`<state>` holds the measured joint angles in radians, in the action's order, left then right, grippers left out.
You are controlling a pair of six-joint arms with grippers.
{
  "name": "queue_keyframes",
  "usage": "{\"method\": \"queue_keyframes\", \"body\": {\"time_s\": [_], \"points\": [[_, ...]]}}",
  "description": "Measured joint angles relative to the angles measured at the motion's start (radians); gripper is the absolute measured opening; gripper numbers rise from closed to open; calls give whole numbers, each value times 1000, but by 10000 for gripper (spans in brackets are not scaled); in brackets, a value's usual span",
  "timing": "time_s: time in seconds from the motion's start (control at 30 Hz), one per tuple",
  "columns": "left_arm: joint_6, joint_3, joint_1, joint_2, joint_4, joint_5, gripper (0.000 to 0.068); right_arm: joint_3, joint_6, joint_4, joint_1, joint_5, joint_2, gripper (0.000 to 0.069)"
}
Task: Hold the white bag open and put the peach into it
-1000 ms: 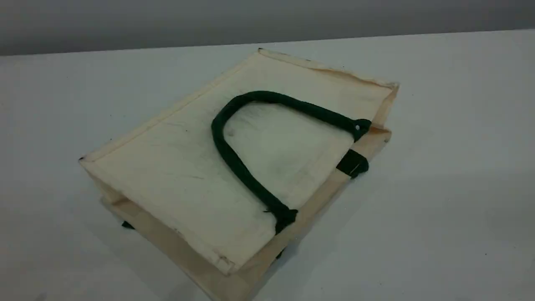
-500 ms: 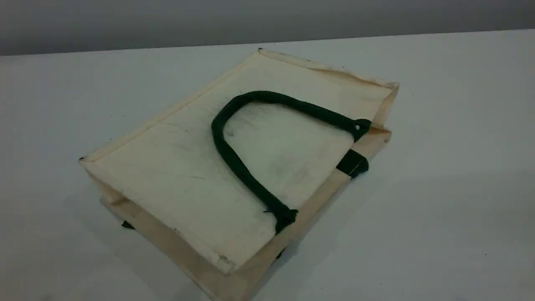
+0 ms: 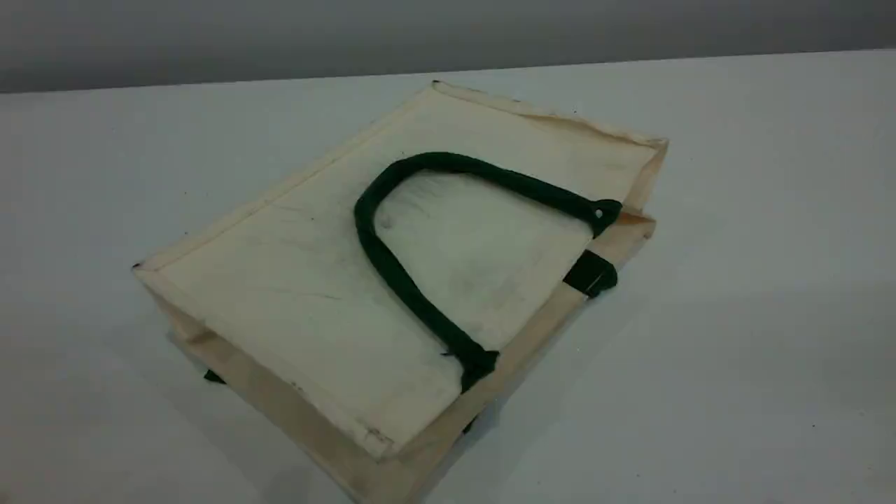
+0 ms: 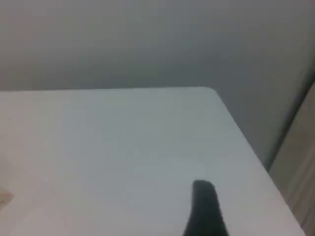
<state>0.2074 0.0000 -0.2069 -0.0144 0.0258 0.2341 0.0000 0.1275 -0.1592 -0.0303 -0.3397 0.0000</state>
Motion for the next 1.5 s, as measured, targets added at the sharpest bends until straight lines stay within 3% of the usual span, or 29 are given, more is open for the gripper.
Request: {"method": "queue_keyframes", "body": {"time_s": [0.23,0.37,0.7,1.17,1.5], "points": [[19,0,146,15,3,22,467,0,0,0,0,0,0,439],[12,0,186,15,13,80,467,0,-2,0,0,0,0,439],[-63,0,186,14,30,122,467,0,0,0,0,0,0,439],[-63,0,186,14,28,121,467,0,-3,0,2,0,0,439],[-62,0,186,14,28,120,467,0,0,0,91,0,0,439]]}}
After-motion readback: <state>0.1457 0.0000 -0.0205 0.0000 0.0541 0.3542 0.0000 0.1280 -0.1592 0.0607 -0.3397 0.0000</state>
